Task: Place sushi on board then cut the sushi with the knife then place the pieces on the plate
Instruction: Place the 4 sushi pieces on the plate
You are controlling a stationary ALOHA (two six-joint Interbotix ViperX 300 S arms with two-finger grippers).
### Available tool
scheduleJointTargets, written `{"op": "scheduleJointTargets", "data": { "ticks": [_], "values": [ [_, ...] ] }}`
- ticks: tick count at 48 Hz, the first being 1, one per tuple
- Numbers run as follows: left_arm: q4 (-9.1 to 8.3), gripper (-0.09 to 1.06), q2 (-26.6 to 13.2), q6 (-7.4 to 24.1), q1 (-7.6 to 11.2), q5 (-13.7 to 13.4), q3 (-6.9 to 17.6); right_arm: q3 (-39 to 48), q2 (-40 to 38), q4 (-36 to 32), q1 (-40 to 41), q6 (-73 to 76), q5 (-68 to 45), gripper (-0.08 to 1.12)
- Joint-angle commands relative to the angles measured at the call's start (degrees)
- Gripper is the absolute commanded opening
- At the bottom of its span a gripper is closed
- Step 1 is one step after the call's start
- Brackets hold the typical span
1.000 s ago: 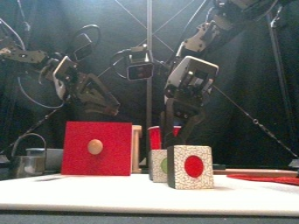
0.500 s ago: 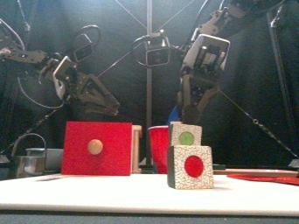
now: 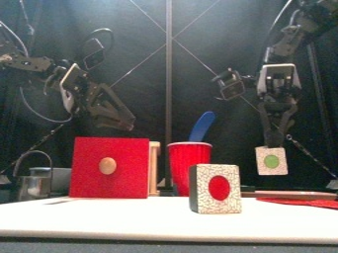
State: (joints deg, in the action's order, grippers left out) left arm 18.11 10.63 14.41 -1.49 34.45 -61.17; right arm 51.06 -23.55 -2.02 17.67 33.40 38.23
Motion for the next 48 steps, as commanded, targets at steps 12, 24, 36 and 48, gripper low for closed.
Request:
{"op": "scheduleJointTargets", "data": {
  "ticks": [12,24,36,48],
  "values": [
    [-0.35,0.83,0.7,0.09,0.53,0.44,0.7,2.11,-0.26,-4.22,16.17,15.21,-1.23,0.43],
    [-1.58,0.83,0.88,0.18,1.41,0.35,0.35,2.37,0.97,-4.31,18.54,18.37,-5.54,0.43],
    [-3.34,0.83,1.05,0.09,1.41,0.44,-1.05,3.16,4.22,-1.85,19.51,18.98,-8.35,0.59],
    [-3.16,0.83,2.29,-0.18,1.41,0.53,-2.72,2.64,6.5,-0.97,19.07,18.98,-6.86,0.78]
  ]
}}
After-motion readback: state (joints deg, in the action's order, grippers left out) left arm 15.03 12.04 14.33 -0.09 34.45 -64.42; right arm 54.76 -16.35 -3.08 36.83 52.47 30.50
